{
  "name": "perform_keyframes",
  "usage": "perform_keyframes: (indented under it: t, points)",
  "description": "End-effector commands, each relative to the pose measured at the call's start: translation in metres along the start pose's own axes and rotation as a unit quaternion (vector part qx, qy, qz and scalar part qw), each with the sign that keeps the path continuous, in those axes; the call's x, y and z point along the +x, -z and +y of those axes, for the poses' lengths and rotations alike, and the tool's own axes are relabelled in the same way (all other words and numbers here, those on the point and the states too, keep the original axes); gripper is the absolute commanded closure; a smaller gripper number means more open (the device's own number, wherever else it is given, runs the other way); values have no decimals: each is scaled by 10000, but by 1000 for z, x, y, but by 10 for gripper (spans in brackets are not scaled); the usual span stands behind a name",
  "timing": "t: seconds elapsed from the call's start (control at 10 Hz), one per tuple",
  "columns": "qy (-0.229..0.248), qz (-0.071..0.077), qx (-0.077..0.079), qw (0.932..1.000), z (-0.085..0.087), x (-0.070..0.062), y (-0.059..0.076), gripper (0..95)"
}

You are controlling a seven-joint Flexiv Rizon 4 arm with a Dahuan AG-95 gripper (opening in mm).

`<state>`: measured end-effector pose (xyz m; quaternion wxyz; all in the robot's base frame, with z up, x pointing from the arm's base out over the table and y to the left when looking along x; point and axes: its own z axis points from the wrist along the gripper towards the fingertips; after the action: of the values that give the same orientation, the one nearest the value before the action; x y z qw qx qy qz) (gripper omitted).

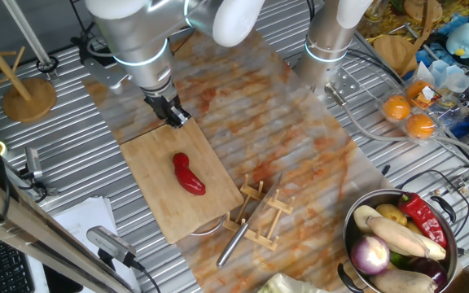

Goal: Chop the chili peppers

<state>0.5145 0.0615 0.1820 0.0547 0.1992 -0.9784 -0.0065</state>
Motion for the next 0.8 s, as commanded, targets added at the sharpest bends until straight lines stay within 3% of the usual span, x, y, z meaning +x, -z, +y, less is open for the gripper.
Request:
perform_keyframes:
  t: [0.1, 0.4, 0.6, 0.8]
  points:
    - [39, 50, -235, 9997, 53, -12, 14, 950]
    - [-245, 91, -247, 9994, 124, -23, 21, 950]
    - [-505, 147, -212, 9984, 154, -25, 16, 950]
    - [-502, 157, -175, 9985, 158, -23, 13, 950]
